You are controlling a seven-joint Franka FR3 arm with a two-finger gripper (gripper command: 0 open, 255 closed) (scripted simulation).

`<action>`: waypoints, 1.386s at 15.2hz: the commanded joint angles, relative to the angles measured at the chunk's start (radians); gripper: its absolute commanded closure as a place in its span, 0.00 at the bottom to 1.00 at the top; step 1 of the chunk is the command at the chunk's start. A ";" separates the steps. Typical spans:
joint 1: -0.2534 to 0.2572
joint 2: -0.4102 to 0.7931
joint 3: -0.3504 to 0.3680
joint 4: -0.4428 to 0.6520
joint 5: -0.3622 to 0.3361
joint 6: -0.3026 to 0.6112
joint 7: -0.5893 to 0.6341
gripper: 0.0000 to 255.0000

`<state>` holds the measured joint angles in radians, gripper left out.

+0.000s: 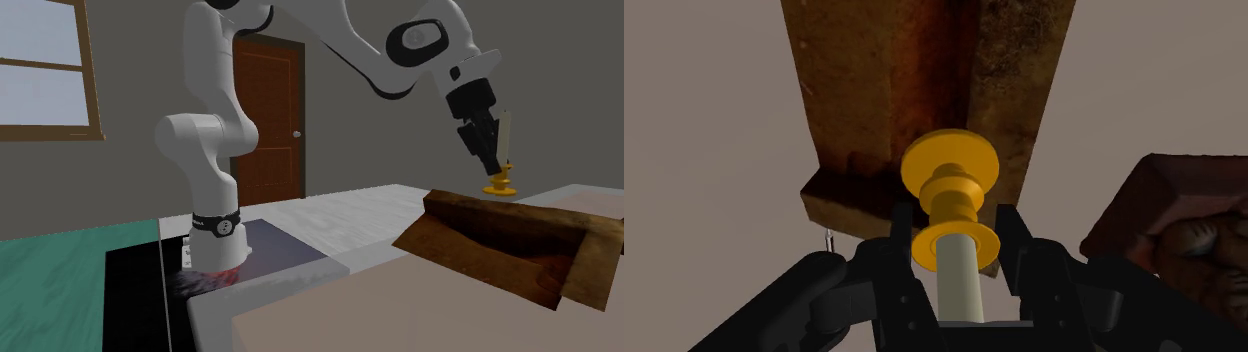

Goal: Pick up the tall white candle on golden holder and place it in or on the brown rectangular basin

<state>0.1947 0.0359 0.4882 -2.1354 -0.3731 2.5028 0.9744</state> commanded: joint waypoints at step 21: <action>0.002 -0.046 0.008 -0.042 0.028 0.003 -0.005 0.00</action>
<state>0.1966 0.0153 0.4926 -2.1747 -0.3746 2.5228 0.9892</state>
